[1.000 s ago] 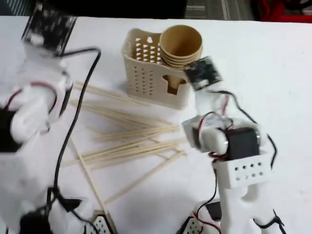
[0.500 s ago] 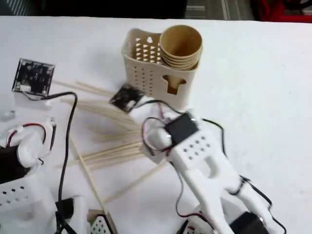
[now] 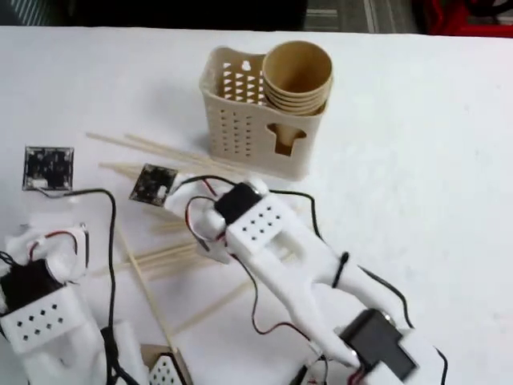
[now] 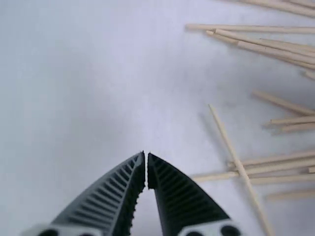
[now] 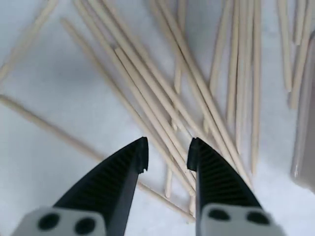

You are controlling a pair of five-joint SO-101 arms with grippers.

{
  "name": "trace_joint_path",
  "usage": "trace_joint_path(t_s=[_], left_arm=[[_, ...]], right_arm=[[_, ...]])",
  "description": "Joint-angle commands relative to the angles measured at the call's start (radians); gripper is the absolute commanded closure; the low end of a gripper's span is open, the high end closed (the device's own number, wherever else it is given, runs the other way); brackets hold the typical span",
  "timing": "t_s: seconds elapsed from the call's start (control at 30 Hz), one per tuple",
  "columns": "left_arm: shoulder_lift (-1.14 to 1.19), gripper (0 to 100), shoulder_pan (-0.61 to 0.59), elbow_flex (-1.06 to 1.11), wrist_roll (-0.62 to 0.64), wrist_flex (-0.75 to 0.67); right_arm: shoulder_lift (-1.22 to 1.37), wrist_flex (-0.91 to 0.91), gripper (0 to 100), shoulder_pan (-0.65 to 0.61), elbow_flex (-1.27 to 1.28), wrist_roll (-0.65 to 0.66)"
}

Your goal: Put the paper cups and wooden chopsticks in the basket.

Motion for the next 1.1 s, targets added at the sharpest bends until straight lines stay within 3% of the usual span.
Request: trace_joint_path(t_s=[0.0, 0.37, 0.5, 1.07], left_arm=[[-0.081, 97, -0.005, 0.058, 0.0, -0.048], [-0.142, 97, -0.002, 0.132, 0.002, -0.091], [-0.142, 97, -0.002, 0.133, 0.002, -0.089], [-0.145, 97, -0.002, 0.166, 0.002, -0.091]], right_arm=[[0.054, -0.024, 85.1, -0.01, -0.089, 0.012], [0.351, -0.022, 85.1, -0.007, -0.292, 0.034], [0.41, -0.028, 85.2, -0.004, -0.327, 0.097], [0.564, -0.104, 86.4, 0.042, -0.385, 0.101]])
